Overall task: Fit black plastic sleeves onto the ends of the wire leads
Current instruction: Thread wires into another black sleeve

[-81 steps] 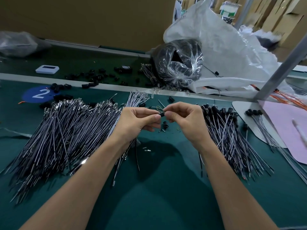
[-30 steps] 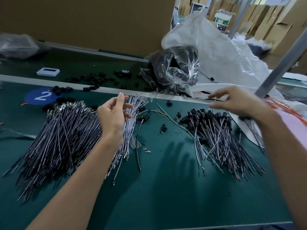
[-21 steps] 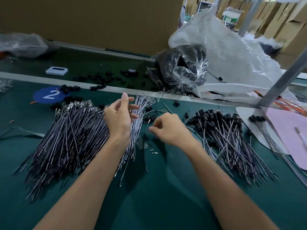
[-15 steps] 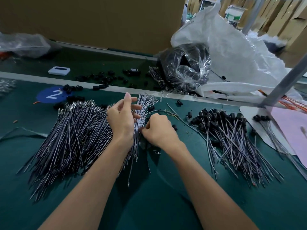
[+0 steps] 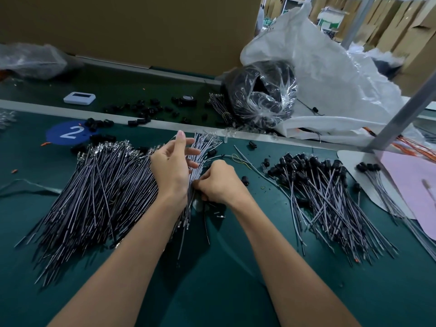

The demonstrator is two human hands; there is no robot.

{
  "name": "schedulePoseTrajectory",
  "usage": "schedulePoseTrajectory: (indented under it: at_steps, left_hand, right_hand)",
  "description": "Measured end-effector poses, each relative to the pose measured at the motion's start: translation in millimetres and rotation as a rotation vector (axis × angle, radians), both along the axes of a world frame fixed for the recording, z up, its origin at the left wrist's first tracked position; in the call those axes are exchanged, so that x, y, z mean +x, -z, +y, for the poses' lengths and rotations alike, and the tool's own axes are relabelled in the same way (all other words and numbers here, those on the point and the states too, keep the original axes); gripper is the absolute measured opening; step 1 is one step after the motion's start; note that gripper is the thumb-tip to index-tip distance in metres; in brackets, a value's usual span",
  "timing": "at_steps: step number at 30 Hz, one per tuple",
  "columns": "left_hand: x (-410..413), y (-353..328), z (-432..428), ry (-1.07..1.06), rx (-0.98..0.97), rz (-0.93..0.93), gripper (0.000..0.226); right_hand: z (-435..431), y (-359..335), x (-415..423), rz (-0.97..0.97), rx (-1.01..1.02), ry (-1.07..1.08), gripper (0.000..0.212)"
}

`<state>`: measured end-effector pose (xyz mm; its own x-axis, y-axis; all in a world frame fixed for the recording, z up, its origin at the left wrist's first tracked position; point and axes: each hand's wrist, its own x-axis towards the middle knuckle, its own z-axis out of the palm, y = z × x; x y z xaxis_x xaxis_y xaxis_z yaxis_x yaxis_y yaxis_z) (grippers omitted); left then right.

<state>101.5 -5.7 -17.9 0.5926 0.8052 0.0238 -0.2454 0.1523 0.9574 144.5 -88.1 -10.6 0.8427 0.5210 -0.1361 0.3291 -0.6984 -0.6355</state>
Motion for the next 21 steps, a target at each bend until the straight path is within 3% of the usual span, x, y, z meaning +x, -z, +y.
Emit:
schedulePoseTrajectory:
  at_steps: [6,14,17,21]
  left_hand:
    - [3,3,-1,0.026,0.041,0.065,0.039]
    - [6,7,1,-0.016,0.0,0.127,0.06]
    - [6,6,4,-0.032,-0.011,0.124,0.066]
    - [6,6,3,-0.049,-0.003,0.133,0.069]
  right_hand:
    - [2,0,-4,0.163,0.101,0.062,0.026]
    - [1,4,-14,-0.058,-0.02,0.067,0.025]
    - [9,7,-22,0.044,0.098,0.147,0.017]
    - [9,3,-21,0.274,0.227,0.233,0.021]
